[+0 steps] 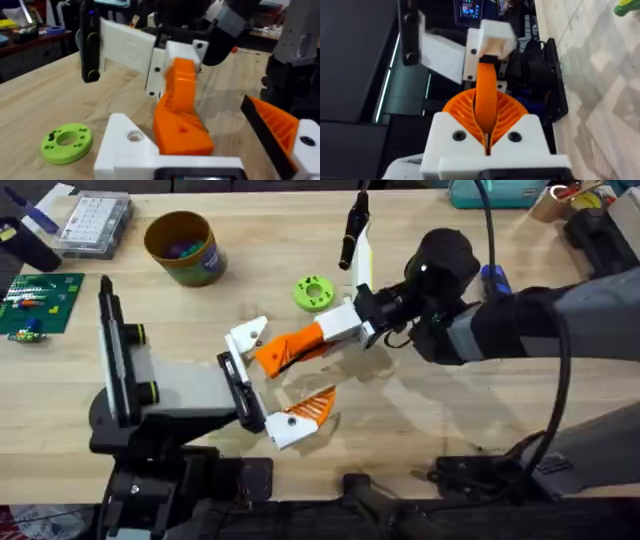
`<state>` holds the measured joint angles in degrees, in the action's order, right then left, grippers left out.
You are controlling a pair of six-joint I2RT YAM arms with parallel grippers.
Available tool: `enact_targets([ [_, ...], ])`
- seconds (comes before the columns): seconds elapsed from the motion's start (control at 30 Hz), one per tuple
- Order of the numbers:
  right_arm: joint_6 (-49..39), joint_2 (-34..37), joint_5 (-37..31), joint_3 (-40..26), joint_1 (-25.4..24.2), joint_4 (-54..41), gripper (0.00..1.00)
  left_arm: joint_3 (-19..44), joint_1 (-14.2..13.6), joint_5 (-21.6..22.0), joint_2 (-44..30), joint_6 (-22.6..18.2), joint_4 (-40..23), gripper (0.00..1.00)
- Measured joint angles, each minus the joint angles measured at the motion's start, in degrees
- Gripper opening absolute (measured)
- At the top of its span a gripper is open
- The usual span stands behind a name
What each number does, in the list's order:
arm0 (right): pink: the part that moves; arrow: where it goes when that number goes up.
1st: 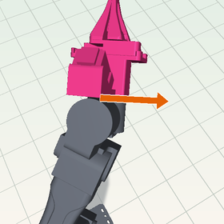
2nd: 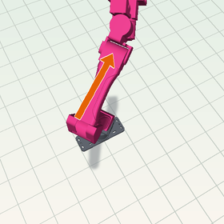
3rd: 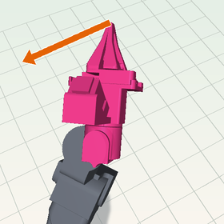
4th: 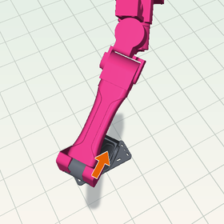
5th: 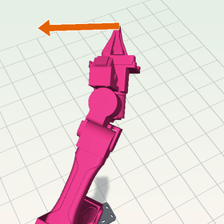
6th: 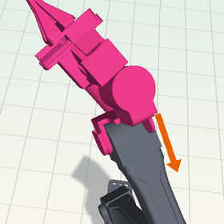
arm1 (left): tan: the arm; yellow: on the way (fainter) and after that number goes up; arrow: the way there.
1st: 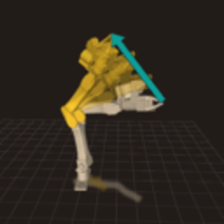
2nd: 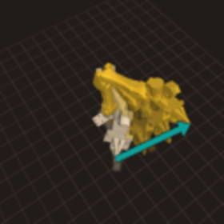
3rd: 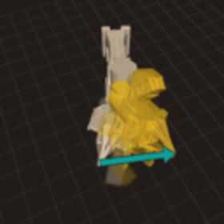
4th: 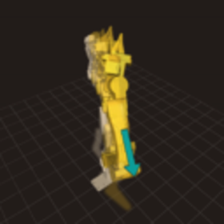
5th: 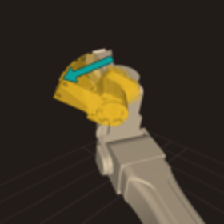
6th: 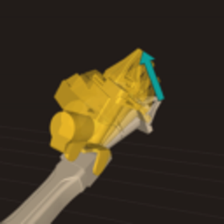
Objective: Pick up the gripper from the table and insert it into the empty holder that is missing its gripper. Then pick up a screw, insert it into the mounting hole, and use the screwdriver to tighten it. Finally, clean up the table by picking up the vegetable and placing it into the bucket.
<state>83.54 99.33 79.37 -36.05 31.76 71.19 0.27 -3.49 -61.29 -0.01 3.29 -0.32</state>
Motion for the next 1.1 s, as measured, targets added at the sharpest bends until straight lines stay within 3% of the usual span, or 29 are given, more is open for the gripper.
enact_targets([
  [0.27, -2.3, 0.0, -0.32, 0.0, -0.19, -5.61, 0.018, 0.0, 0.0, -3.41, 0.0, -0.07, 1.84, 0.99],
  [0.63, -2.74, 0.0, -1.24, 0.02, -0.19, -1.03, 0.018, 0.0, 0.0, -3.67, 0.01, 0.34, 0.62, 0.99],
  [1.1, -3.75, 0.0, -5.17, 0.07, -0.16, -5.45, 0.018, 0.0, 0.0, -3.64, 0.0, 1.07, -0.76, 0.99],
])
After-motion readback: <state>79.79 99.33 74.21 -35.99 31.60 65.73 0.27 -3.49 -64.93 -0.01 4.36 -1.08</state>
